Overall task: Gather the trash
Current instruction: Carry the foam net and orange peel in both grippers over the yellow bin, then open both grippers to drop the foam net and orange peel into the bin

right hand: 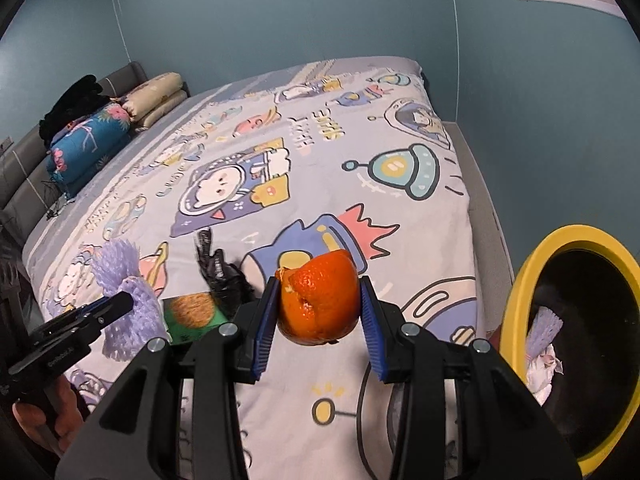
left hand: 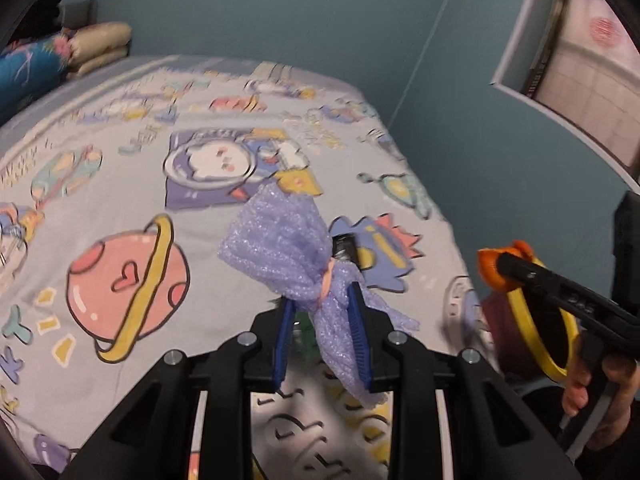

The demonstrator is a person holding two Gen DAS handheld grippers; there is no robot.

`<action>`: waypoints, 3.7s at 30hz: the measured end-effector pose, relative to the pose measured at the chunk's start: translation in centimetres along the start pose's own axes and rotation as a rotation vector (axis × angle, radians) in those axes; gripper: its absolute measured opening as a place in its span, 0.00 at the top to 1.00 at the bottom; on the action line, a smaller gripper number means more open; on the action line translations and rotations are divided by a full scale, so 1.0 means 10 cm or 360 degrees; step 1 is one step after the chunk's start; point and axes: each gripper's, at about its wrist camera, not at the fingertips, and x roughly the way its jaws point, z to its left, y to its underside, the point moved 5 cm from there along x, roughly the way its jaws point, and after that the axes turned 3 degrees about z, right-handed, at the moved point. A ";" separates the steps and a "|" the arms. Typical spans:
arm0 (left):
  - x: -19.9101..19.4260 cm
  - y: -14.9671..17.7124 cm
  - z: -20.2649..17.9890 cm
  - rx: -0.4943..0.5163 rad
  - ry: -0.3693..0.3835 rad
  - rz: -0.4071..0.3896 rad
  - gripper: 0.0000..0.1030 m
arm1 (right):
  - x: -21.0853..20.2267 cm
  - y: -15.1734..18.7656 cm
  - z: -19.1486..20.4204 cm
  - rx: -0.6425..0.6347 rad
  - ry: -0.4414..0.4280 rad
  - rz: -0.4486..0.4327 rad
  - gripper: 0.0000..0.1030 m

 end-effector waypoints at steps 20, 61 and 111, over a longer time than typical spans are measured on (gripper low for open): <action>-1.11 -0.39 -1.27 0.0401 0.0085 -0.0358 0.76 | -1.23 -0.18 -0.58 0.0034 0.0172 -0.0292 0.64; 0.70 -0.31 -3.31 0.0746 0.0354 0.0023 0.76 | -1.26 0.23 -2.42 0.0390 0.0521 -0.0196 0.64; 1.39 -0.23 -3.08 0.0470 0.0293 0.0350 0.19 | -1.24 0.42 -2.58 0.0552 0.0541 -0.0151 0.45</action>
